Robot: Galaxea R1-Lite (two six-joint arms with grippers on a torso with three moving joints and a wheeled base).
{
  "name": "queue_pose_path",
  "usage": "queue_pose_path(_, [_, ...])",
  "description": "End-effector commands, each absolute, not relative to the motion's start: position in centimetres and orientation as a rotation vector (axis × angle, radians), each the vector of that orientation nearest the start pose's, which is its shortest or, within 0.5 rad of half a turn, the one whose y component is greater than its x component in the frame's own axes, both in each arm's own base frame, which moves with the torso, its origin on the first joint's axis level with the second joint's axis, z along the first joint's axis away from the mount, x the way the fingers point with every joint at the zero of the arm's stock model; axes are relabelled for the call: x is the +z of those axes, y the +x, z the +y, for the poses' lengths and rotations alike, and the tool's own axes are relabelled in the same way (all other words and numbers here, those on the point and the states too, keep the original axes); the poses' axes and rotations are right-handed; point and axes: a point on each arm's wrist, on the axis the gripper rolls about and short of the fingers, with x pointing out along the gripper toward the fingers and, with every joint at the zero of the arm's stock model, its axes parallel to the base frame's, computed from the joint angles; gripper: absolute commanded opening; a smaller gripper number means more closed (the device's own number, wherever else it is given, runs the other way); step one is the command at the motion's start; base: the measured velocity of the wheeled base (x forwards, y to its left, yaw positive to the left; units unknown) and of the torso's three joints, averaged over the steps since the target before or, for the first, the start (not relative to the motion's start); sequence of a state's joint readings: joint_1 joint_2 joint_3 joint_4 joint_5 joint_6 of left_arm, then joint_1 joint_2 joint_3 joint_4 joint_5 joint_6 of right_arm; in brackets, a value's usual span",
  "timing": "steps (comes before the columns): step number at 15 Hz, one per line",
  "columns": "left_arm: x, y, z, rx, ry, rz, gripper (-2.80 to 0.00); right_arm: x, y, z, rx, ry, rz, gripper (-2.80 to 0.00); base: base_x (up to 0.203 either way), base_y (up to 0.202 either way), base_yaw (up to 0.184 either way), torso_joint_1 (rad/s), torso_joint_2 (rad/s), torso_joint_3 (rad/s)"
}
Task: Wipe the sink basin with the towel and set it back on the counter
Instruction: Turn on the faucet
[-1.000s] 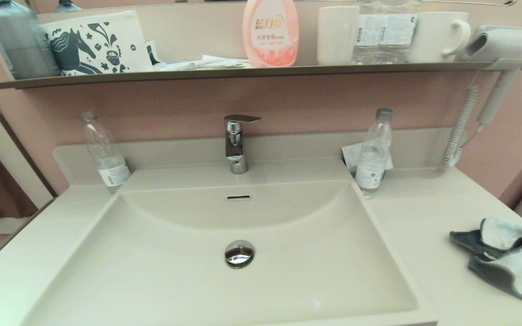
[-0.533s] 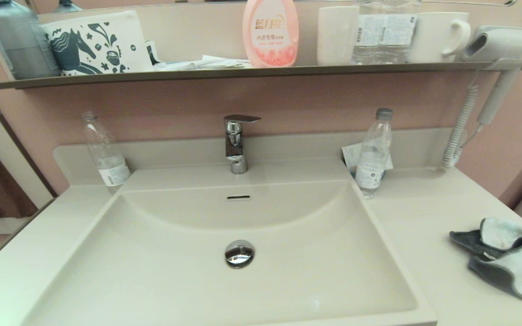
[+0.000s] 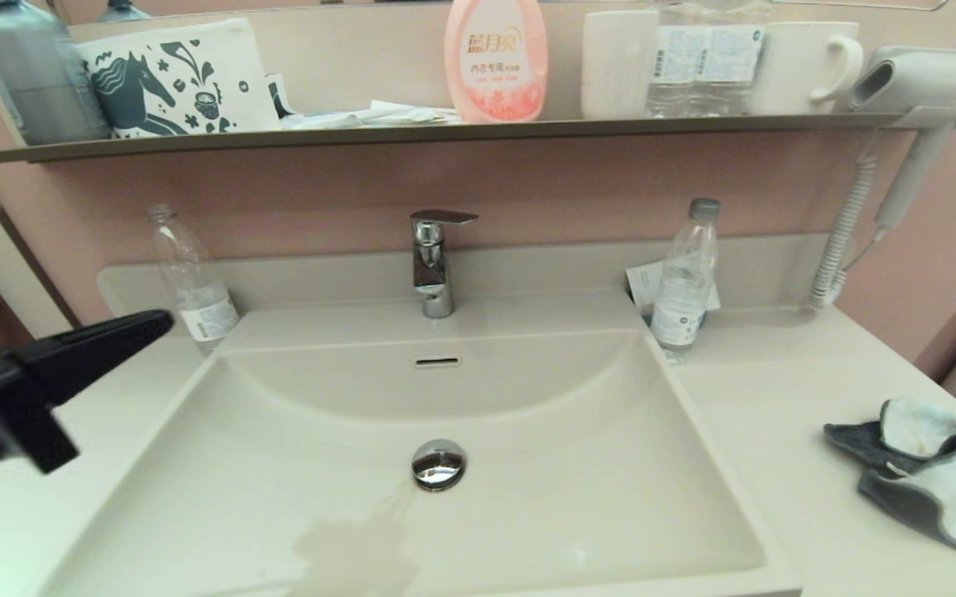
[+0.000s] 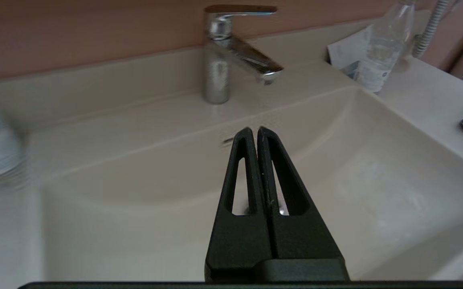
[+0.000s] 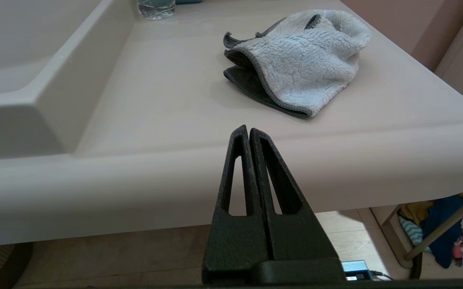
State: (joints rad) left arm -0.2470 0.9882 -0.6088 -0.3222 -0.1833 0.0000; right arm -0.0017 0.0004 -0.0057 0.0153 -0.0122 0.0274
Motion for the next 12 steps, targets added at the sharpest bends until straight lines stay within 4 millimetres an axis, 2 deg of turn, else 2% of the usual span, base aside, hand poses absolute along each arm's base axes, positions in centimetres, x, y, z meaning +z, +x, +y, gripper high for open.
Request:
queue_pose_path(1, [23.6,17.6,-7.8,-0.52,0.026,0.176,-2.8,7.6,-2.3,0.0,-0.014,0.029,0.009,-2.8,0.0,0.0,0.0,0.0,0.0,0.0])
queue_pose_path(3, [24.0,20.1,-10.7,-0.541,0.041,0.164,-2.8,7.6,-2.3,0.0,-0.014,0.028,0.009,-2.8,0.0,0.0,0.0,0.0,0.0,0.0])
queue_pose_path(5, [24.5,22.5,-12.8,-0.538,0.045,0.154,-2.8,7.6,-2.3,0.0,-0.014,0.028,0.009,-2.8,0.0,0.0,0.0,0.0,0.0,0.0])
queue_pose_path(12, [25.0,29.7,-17.7,-0.528,0.048,0.113,-2.8,7.6,-2.3,0.0,-0.014,0.029,0.009,-2.8,0.0,0.0,0.0,0.0,0.0,0.0])
